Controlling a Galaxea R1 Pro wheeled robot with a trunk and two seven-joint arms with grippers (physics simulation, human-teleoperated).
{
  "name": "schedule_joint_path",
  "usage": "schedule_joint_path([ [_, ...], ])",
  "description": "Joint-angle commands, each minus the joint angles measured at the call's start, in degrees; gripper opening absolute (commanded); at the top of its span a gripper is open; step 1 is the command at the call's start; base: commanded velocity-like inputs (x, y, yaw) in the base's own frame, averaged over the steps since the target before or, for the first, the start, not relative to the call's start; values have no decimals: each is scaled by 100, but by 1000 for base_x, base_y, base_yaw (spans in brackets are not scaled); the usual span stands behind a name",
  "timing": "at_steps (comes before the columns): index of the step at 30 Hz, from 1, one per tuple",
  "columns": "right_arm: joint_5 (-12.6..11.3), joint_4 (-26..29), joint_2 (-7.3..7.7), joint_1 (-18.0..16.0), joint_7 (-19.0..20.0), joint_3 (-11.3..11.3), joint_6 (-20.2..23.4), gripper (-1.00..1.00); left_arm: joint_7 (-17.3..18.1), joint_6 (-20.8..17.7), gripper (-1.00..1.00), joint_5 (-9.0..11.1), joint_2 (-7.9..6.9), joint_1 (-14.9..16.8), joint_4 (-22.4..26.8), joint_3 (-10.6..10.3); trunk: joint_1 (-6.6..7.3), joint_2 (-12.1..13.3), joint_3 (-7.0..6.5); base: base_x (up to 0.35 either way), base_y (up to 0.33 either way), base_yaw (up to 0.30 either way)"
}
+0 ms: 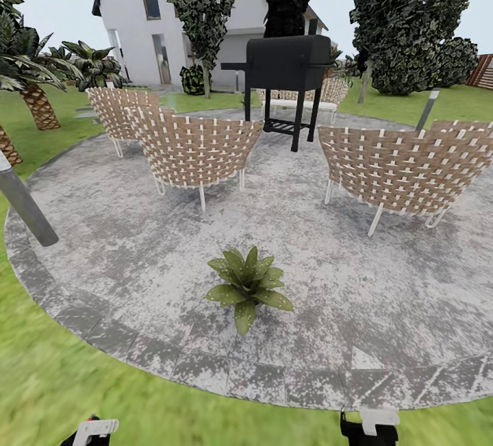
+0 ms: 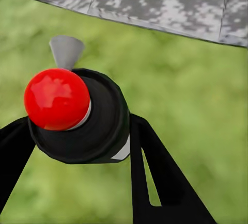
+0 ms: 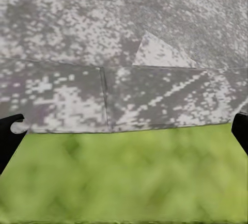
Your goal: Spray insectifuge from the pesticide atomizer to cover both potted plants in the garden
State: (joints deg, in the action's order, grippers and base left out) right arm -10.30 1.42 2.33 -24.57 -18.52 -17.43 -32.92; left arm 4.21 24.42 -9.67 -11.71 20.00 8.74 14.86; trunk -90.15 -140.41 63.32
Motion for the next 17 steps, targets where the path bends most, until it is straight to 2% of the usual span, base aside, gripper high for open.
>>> schedule_joint_path([
  [1,-51,-1,-5,9,-12,-50,-13,100,27,18,-100,-48,1,4,-4,52,1,-2,5,0,0,0],
  [11,-55,-1,-16,48,-11,-50,-12,100,27,18,-100,-44,8,1,-12,52,1,-2,5,0,0,0],
  [17,-53,-1,-13,48,-11,-50,-12,100,27,18,-100,-59,62,1,-4,52,1,-2,5,0,0,0],
])
